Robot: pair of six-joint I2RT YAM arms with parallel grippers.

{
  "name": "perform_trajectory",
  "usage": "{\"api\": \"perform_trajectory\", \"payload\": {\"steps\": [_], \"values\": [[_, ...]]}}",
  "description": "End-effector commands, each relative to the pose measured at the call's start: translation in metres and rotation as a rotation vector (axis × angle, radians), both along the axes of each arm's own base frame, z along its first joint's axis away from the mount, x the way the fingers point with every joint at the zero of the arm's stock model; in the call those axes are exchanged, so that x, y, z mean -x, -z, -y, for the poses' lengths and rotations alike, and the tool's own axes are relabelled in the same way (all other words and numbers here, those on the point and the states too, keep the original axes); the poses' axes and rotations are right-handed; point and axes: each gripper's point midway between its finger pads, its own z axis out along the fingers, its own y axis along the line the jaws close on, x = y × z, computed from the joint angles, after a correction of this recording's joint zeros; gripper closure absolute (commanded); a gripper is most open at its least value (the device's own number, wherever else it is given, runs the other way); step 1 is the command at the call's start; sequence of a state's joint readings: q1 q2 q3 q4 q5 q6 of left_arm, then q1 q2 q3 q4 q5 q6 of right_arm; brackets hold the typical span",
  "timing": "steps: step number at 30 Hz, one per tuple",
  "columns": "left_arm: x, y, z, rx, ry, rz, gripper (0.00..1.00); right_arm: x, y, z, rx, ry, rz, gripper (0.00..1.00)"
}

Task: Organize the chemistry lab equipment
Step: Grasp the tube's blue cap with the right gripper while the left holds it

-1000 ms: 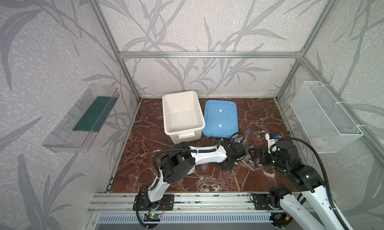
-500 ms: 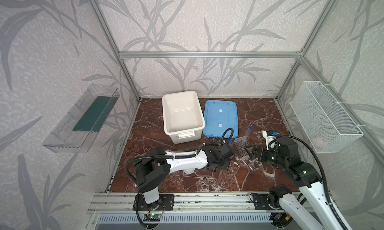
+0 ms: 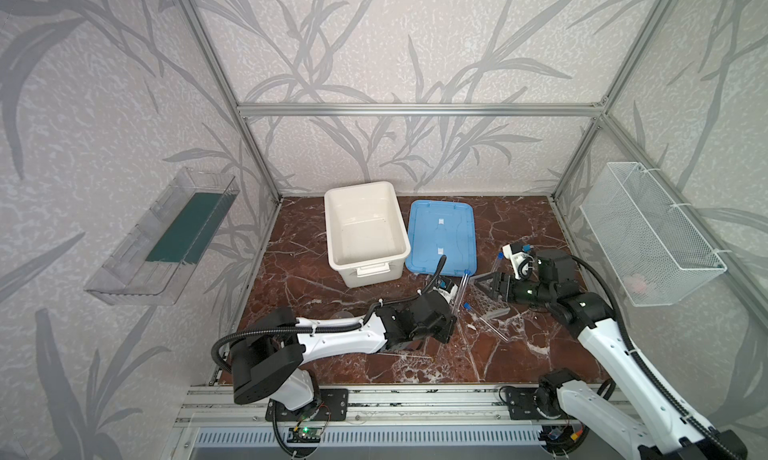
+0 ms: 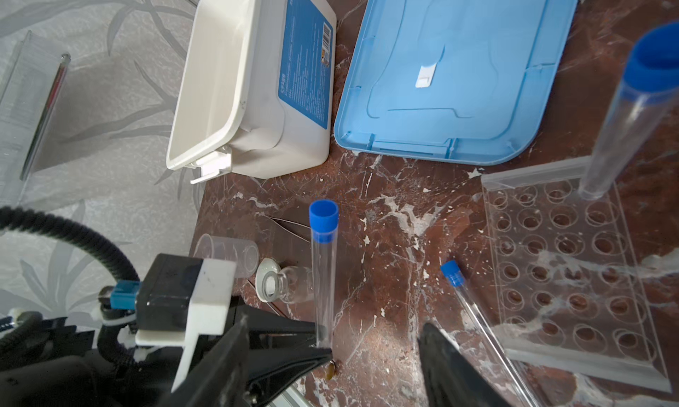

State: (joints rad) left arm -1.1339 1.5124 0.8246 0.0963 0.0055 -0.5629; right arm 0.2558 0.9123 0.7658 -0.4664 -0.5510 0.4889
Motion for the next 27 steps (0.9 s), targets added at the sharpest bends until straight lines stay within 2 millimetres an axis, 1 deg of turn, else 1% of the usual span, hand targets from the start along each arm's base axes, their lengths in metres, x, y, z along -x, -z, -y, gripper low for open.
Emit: {"api": "perform_trajectory", "payload": {"steps": [1, 6, 9, 18, 27], "values": [[0.003, -0.022, 0.013, 0.095, 0.027, 0.042, 0.86, -0.015, -0.021, -0.007, -0.011, -0.014, 0.080, 0.37], [0.008, -0.021, 0.020, 0.085, 0.052, 0.047, 0.86, -0.024, -0.014, -0.018, 0.017, -0.032, 0.074, 0.43], [0.008, -0.022, 0.020, 0.085, 0.055, 0.052, 0.86, -0.027, -0.010, -0.020, 0.033, -0.036, 0.059, 0.52], [0.009, -0.020, 0.022, 0.079, 0.062, 0.050, 0.86, -0.025, -0.006, -0.018, 0.041, -0.025, 0.054, 0.71], [0.009, -0.020, 0.025, 0.066, 0.064, 0.048, 0.86, -0.021, 0.000, -0.019, 0.021, -0.024, 0.034, 0.81]]}}
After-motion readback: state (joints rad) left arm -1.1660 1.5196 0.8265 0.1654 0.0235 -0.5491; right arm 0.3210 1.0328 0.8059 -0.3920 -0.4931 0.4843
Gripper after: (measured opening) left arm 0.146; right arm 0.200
